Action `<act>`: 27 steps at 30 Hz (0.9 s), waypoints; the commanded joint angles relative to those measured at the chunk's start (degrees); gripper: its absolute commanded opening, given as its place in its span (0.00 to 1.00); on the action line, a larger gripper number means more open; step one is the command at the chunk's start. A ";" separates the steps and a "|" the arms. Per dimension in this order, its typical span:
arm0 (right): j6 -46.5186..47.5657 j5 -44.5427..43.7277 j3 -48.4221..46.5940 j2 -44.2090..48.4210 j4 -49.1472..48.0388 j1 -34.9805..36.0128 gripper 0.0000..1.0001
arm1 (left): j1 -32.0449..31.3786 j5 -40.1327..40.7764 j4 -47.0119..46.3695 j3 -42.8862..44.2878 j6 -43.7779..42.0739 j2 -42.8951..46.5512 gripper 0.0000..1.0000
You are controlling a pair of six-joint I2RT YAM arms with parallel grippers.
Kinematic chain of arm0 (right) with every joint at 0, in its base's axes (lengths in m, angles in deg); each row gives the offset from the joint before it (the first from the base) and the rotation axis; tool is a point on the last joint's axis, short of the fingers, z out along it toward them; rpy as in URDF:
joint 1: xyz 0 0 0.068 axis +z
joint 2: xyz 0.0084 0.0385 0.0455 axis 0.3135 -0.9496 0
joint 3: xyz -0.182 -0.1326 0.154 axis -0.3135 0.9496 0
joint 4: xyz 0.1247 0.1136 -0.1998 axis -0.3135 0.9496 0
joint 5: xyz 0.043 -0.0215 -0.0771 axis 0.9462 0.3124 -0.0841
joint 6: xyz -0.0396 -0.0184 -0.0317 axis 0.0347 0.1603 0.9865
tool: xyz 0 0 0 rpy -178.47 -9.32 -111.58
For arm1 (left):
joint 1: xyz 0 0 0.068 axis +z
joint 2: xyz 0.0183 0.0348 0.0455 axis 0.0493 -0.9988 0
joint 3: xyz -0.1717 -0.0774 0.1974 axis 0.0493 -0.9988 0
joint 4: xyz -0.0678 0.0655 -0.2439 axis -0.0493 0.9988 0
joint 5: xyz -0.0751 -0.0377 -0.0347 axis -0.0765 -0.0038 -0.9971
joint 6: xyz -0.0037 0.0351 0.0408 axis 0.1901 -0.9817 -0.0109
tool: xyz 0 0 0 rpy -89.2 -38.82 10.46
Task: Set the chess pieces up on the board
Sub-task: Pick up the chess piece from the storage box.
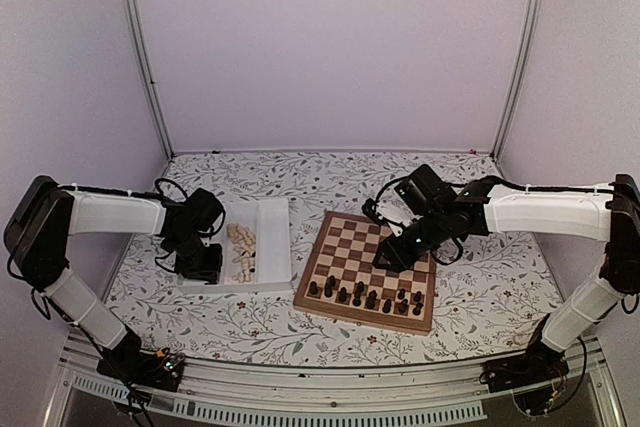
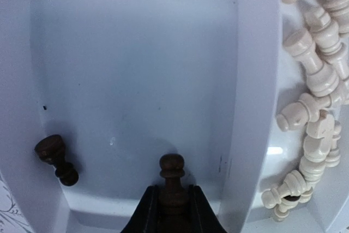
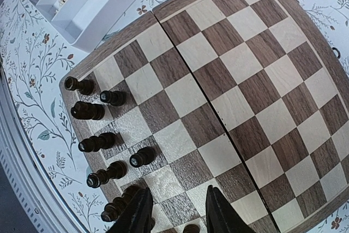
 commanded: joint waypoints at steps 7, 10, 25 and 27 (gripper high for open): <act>-0.45 0.89 -1.23 0.68 -1.30 -0.36 0.36 | 0.30 6.01 5.96 5.75 -4.32 5.76 0.15; -0.60 0.68 -1.43 0.96 -1.97 -0.39 0.36 | 0.30 5.94 6.25 7.92 -5.25 9.00 0.15; -2.00 21.31 3.71 3.64 -33.74 -1.36 0.50 | -2.26 -37.92 -34.41 0.33 -2.36 18.06 0.11; -2.28 25.66 5.06 2.95 -39.72 -1.36 0.50 | -3.11 -43.15 -41.28 -0.39 -0.68 17.15 0.12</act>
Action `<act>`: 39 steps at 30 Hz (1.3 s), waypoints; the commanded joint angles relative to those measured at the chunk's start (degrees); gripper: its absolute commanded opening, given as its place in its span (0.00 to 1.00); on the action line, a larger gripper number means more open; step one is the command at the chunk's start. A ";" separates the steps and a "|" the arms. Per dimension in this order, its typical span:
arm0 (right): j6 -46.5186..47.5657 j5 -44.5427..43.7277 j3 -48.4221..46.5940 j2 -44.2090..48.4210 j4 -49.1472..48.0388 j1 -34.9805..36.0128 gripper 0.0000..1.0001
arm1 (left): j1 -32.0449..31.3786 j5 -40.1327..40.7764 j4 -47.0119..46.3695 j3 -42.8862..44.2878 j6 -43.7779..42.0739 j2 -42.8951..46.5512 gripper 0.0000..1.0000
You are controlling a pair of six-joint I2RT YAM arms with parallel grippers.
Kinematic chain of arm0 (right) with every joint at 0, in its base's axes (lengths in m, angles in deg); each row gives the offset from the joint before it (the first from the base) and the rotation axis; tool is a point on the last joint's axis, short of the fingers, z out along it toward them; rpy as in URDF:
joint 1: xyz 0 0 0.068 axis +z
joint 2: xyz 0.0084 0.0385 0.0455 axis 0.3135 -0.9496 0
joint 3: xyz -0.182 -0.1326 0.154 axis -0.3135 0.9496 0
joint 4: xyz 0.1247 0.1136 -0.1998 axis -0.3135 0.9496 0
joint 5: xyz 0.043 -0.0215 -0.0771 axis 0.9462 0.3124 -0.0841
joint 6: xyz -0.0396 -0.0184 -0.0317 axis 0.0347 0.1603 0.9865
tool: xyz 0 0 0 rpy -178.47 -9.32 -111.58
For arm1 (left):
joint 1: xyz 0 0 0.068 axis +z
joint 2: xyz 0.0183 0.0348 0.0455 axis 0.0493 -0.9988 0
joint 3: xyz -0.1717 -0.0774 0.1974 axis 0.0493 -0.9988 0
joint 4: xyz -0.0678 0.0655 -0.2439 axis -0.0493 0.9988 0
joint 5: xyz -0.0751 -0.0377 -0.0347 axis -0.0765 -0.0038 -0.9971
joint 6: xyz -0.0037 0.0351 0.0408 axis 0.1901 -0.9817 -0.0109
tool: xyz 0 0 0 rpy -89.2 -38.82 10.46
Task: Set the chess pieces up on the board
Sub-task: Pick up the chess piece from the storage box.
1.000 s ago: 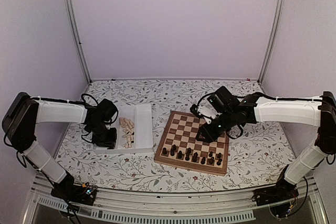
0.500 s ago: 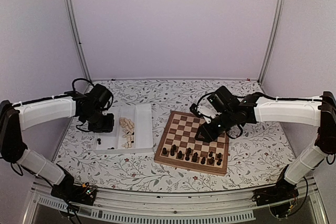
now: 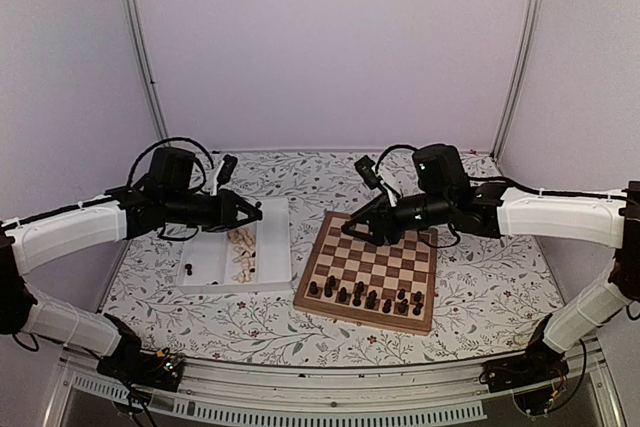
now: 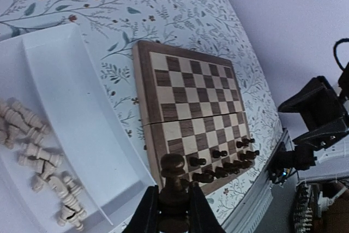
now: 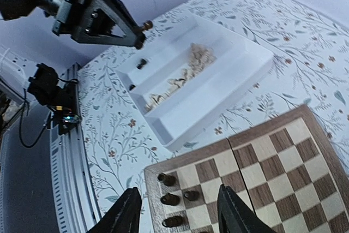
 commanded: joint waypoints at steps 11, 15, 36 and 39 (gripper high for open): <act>7.57 10.34 3.15 -0.55 -27.58 3.56 0.51 | -7.72 -26.11 -32.61 -1.21 11.37 -5.79 0.12; 6.59 9.37 1.67 -2.09 -27.58 3.71 0.50 | -9.62 -26.35 -31.91 -0.39 9.05 -6.54 0.12; -6.68 27.16 -2.80 -8.49 -29.28 2.63 0.48 | -13.95 -28.88 -20.61 3.14 -5.61 -8.19 0.13; -7.25 28.34 -3.05 -9.00 -29.79 2.68 0.43 | -14.24 -28.43 -20.45 3.05 -5.82 -8.25 0.13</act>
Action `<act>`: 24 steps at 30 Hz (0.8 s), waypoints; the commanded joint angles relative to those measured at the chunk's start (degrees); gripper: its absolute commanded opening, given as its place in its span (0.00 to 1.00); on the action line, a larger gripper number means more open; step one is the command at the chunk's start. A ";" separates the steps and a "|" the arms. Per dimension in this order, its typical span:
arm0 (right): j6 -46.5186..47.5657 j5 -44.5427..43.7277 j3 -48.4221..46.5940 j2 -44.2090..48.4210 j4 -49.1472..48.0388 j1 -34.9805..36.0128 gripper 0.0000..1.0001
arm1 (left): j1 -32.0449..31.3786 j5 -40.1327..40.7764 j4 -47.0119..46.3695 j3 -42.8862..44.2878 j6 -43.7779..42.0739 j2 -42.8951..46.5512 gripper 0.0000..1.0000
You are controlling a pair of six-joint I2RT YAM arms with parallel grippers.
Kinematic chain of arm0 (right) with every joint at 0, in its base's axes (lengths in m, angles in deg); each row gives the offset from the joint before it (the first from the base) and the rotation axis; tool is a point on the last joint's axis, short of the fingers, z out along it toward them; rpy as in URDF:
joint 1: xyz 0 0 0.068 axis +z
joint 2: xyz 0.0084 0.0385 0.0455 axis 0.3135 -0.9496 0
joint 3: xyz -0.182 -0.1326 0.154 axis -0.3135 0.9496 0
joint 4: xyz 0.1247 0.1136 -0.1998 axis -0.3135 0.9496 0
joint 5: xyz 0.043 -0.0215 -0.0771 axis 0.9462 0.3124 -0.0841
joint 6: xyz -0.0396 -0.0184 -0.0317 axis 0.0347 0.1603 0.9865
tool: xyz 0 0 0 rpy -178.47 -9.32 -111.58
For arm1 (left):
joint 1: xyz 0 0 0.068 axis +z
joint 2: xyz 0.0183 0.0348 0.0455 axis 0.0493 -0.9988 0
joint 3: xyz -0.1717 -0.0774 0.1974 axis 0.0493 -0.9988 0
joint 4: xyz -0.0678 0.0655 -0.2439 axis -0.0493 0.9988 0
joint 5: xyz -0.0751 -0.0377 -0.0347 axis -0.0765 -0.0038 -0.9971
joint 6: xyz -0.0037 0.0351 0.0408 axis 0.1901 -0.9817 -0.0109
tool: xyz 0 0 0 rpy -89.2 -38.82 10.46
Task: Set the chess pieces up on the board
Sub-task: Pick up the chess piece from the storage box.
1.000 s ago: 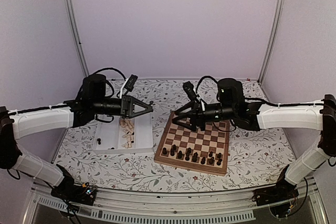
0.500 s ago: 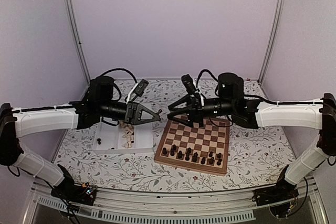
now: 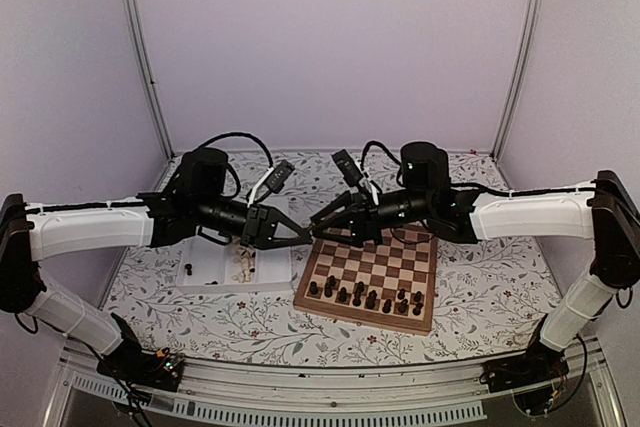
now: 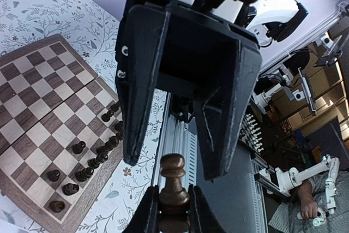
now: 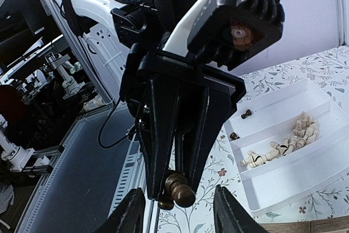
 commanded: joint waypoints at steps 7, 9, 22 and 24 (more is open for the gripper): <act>-3.33 6.18 -2.22 -2.78 -2.60 -0.15 0.21 | -1.42 0.01 0.71 1.70 -1.99 -0.69 0.13; -3.61 6.57 -2.01 -2.81 -3.16 -0.19 0.13 | -1.46 0.23 0.76 1.83 -2.12 -0.96 0.14; -4.12 -3.48 -0.39 1.70 -1.24 -2.70 0.01 | -1.54 -0.04 0.45 0.55 -4.77 -3.50 0.22; -4.35 -4.71 -0.19 2.10 -1.12 -3.05 0.01 | -1.48 -0.17 0.16 0.61 -4.93 -4.40 0.22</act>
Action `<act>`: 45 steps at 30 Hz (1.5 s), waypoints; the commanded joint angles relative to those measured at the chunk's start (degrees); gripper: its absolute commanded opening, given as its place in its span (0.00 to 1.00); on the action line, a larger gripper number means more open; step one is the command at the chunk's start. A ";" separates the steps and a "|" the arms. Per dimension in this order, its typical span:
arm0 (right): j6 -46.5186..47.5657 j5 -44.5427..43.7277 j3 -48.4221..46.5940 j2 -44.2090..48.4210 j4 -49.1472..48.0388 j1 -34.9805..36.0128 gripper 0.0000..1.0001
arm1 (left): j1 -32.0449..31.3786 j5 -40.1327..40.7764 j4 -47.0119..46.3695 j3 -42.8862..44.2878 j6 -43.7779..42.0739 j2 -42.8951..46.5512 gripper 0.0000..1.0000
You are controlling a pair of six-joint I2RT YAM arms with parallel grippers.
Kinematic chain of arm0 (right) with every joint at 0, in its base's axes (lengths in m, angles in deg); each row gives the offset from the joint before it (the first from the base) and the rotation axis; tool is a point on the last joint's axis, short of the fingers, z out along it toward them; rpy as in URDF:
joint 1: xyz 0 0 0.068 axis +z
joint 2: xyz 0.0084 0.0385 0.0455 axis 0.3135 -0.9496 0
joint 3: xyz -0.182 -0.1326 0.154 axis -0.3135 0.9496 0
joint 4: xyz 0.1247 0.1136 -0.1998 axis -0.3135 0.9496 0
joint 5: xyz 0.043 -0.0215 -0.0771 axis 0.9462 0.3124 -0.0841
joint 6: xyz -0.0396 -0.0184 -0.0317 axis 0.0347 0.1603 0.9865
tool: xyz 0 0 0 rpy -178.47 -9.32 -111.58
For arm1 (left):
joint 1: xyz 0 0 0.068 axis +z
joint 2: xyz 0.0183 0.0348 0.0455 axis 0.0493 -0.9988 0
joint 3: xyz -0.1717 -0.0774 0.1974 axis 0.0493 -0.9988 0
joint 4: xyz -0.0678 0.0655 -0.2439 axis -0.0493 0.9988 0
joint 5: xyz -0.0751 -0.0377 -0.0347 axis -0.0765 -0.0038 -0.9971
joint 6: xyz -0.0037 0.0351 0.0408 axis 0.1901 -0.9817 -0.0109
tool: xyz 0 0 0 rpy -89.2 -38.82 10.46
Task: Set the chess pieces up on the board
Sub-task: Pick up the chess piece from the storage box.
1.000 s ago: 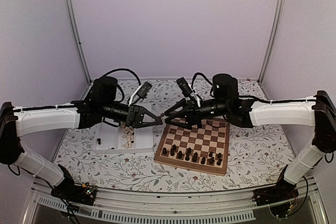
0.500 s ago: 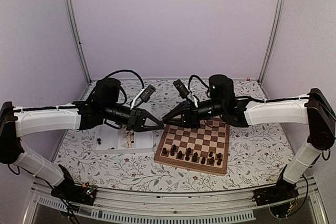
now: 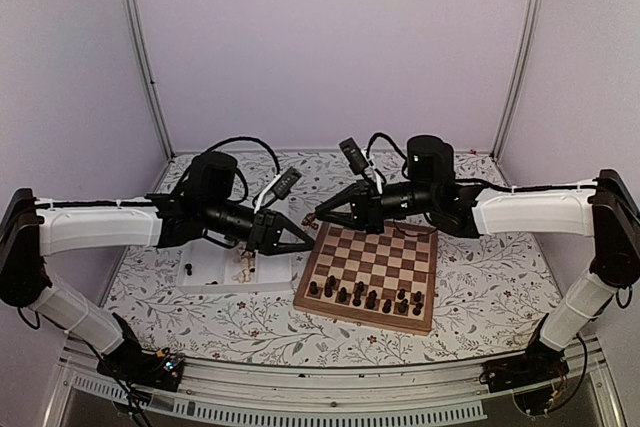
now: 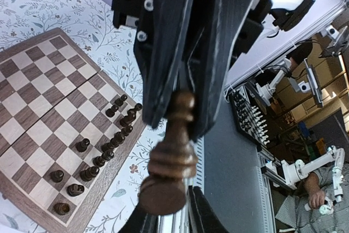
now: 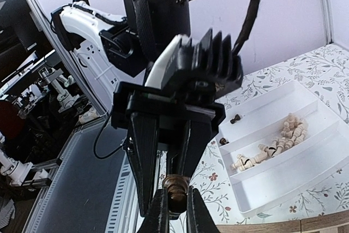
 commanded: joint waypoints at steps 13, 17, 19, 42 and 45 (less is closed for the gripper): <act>-0.57 -4.58 0.27 2.46 3.07 -1.49 0.02 | -0.55 7.05 -3.25 0.81 -4.38 -2.24 0.41; -0.25 -4.96 0.04 2.40 3.70 -1.51 0.02 | -0.55 11.11 -3.57 0.48 -6.75 0.24 0.45; -0.11 -4.81 -0.14 2.21 3.97 -1.56 0.02 | -0.61 11.57 -3.68 0.53 -7.90 0.98 0.45; -0.40 -4.04 -1.18 0.97 5.39 -1.58 0.02 | -0.72 10.29 -5.30 2.51 -9.10 0.16 0.34; -0.47 -4.24 -1.35 1.05 5.64 -1.55 0.02 | -0.72 9.71 -5.10 2.69 -9.11 -0.17 0.24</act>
